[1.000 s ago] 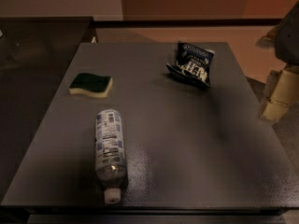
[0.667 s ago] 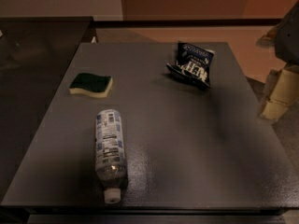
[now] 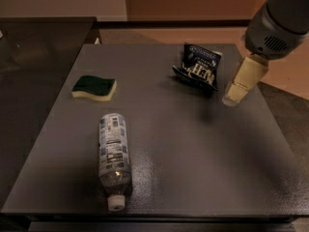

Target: Pick blue chip bag

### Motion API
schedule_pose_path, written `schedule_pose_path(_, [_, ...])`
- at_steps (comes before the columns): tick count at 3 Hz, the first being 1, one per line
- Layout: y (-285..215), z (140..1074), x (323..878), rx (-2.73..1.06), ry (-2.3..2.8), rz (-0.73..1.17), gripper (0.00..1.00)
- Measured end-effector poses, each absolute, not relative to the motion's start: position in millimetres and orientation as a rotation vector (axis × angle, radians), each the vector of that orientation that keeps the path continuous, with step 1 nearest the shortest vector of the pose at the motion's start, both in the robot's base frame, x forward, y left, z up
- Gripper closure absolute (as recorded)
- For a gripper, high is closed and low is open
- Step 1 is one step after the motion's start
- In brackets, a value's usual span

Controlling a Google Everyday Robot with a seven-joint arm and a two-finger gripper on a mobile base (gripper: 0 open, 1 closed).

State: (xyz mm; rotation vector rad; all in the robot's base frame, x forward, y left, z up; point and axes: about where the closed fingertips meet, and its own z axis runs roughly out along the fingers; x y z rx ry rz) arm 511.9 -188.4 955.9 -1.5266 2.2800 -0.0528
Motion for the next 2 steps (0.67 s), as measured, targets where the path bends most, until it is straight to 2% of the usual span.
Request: schedule_pose_path(2, [-182.5, 920.4, 575.1, -1.275, 2.344, 0.003, 0.0])
